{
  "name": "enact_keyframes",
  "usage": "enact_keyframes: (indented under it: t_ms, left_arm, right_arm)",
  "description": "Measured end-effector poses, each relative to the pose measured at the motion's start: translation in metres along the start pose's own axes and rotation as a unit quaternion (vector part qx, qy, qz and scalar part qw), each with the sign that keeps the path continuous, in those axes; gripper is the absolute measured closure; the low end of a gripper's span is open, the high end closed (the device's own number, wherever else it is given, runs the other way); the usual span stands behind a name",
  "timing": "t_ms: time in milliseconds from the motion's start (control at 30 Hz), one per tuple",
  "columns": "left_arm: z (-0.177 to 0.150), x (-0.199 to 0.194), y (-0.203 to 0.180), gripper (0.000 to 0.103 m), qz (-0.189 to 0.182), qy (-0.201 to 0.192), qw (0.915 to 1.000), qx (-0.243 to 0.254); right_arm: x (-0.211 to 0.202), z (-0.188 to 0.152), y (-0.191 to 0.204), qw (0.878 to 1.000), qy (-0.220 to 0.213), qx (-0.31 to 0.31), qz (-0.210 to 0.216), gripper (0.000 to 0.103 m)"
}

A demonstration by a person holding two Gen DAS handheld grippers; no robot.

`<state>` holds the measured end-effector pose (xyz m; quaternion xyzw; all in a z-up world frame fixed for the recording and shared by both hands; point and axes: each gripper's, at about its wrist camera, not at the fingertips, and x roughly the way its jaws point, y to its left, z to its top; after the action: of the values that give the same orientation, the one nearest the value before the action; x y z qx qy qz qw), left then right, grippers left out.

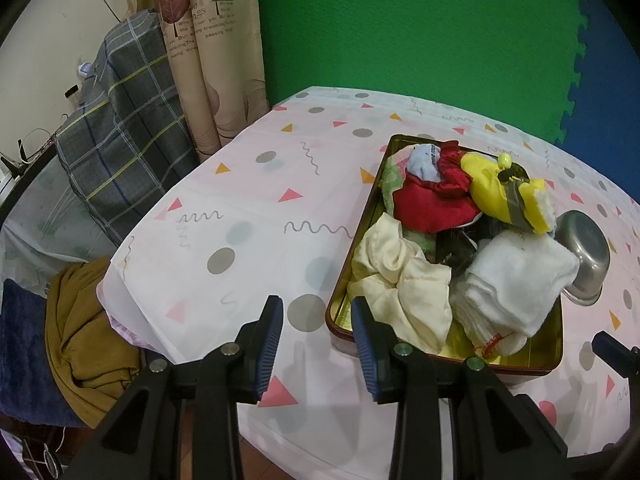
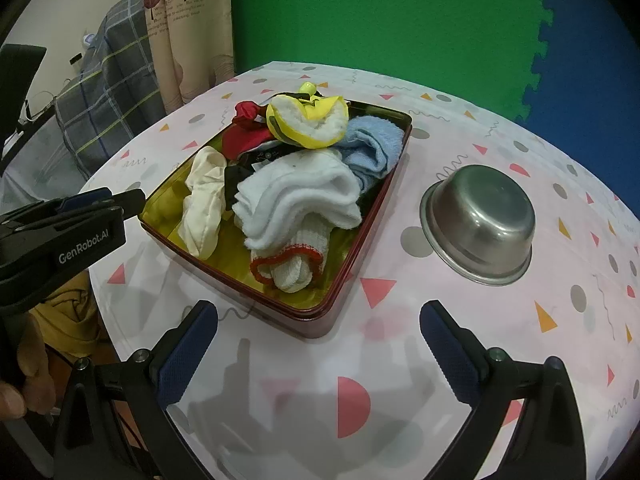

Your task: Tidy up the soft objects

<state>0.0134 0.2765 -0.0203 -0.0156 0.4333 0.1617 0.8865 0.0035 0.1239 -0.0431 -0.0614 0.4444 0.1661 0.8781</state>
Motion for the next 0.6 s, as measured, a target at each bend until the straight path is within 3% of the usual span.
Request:
enact_keyframes:
  t_ms: [600]
  left_arm:
    - [-0.0026,0.0015,0.0021,0.067,0.001,0.0,1.0,-0.001]
  right_arm:
    - [0.004,-0.0003,0.0009,1.0,0.005,-0.002,-0.004,0.002]
